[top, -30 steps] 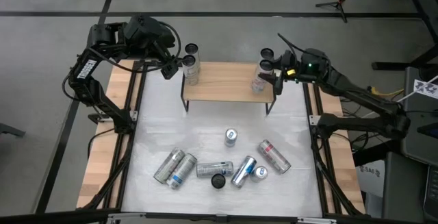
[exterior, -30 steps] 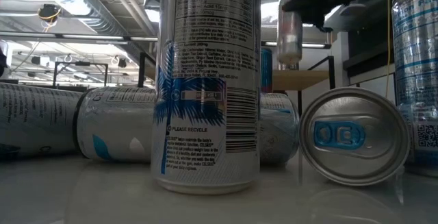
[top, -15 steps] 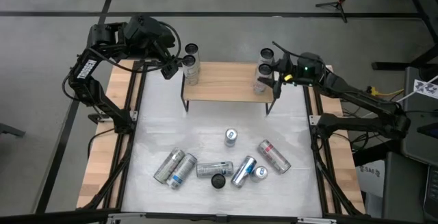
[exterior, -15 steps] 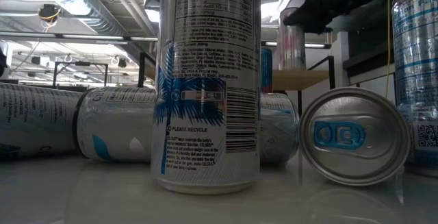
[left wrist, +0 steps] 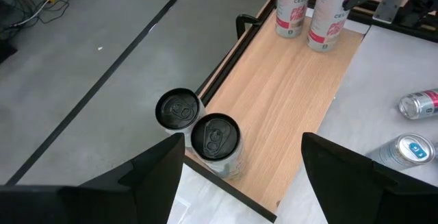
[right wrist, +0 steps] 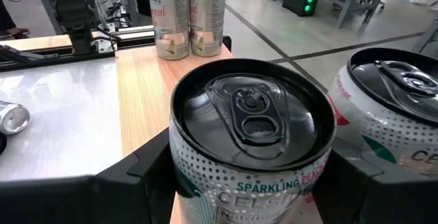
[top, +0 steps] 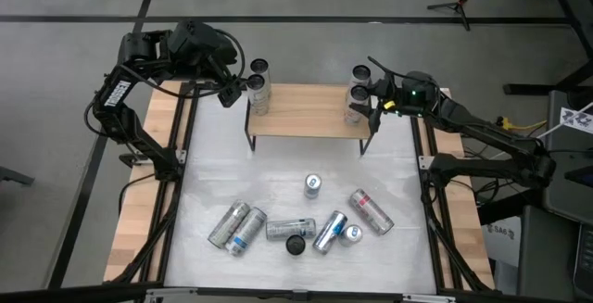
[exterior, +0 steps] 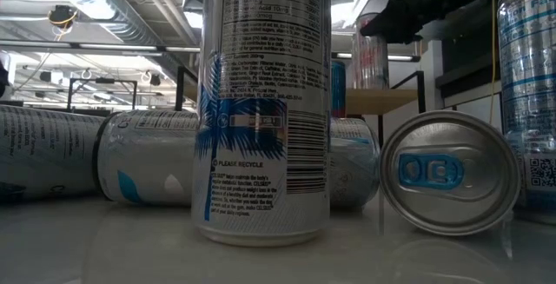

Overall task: Sort soda cans
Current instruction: Put the left white pink soda can on the shelf and align with other white pink soda cans, then put the white pink soda can on the shelf and align with other white pink soda cans

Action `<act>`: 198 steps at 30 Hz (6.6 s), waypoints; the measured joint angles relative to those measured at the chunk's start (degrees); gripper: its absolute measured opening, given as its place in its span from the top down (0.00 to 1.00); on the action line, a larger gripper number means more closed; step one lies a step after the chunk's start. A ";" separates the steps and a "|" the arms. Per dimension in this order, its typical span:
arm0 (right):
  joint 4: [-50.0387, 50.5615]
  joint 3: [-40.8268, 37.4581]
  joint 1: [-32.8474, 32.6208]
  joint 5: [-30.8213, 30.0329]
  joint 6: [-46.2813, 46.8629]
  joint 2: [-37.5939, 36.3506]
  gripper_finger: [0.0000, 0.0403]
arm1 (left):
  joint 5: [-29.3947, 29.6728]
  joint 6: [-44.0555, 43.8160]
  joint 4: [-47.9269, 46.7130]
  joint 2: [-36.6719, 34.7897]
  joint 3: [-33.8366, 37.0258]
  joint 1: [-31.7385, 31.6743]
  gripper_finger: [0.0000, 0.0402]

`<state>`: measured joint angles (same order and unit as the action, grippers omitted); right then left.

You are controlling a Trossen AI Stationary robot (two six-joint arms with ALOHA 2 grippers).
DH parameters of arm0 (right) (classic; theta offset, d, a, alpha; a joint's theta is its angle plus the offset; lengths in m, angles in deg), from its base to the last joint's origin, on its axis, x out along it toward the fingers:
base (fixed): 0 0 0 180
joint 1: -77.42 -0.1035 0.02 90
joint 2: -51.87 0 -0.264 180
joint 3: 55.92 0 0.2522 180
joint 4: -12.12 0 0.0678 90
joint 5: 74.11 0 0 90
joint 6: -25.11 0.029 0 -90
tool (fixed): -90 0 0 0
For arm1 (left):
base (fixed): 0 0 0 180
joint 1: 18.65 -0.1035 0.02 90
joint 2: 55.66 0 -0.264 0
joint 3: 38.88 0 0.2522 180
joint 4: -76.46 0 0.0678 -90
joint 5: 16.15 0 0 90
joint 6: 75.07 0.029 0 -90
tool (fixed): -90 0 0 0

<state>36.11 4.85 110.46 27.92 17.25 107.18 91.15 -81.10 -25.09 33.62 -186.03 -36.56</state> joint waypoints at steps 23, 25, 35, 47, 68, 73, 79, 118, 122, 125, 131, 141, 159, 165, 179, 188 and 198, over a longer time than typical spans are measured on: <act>0.50 0.02 0.00 -0.03 0.02 0.07 0.16 | -0.02 -0.01 -0.01 0.00 -0.01 0.00 0.29; 0.46 0.02 0.00 -0.04 0.02 0.07 0.12 | -0.02 0.00 0.00 0.00 0.00 0.00 0.29; 0.28 0.02 0.00 -0.04 0.02 -0.99 0.07 | -0.07 -1.14 -0.02 0.00 -0.01 0.00 0.29; 0.25 0.04 0.00 -2.60 0.00 -6.65 0.07 | -0.40 -1.14 -0.02 0.00 0.00 0.00 0.29; 0.22 0.09 -0.07 14.77 6.86 -14.71 0.07 | -0.42 -1.13 -0.02 0.00 0.00 0.00 0.29; 0.21 0.09 -2.96 18.99 9.80 -14.69 0.07 | -0.42 -1.29 -0.02 0.00 -0.02 0.00 0.29; 0.30 0.09 -12.44 16.21 10.64 -14.01 0.07 | -0.42 -1.31 -0.02 0.00 0.00 0.00 0.29; 10.90 0.09 -28.50 -30.05 15.06 3.02 0.07 | -0.43 -1.31 -0.02 0.00 0.00 0.00 0.29; 10.90 0.09 -28.50 -31.14 14.88 3.02 0.07 | -0.44 -1.31 -0.02 0.00 0.00 0.00 0.29; 10.87 0.09 -28.50 -32.07 14.88 3.02 0.07 | -0.44 -1.31 -0.02 0.00 -0.01 0.00 0.29; 10.87 0.09 -27.37 -31.87 14.82 3.02 0.07 | -0.42 -1.31 -0.02 0.00 0.00 0.00 0.29; 10.77 0.07 -21.59 -27.86 14.84 3.08 0.07 | -0.42 -1.31 -0.02 0.00 0.00 0.00 0.29; 10.72 0.07 -17.49 -27.38 13.33 3.10 0.07 | -0.42 -1.29 -0.04 0.00 0.00 0.00 0.29; 10.66 0.07 -17.59 -26.19 13.27 3.10 0.07 | -0.42 -1.27 -0.04 0.00 0.00 0.00 0.29; 9.75 1.15 -17.80 -11.31 17.12 0.22 0.07 | -0.42 -1.28 -0.04 0.00 -0.01 0.00 0.29; 12.47 6.37 -31.28 -10.49 25.68 -1.79 0.07 | -0.42 -1.27 -0.06 0.00 0.04 0.00 0.29; 21.38 8.48 -52.32 -18.17 45.97 -1.81 0.07 | -0.42 -0.90 -0.04 0.00 0.04 1.58 0.29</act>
<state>57.49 13.33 58.14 9.75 63.21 105.37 90.74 -81.99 -25.13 33.62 -185.98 -34.98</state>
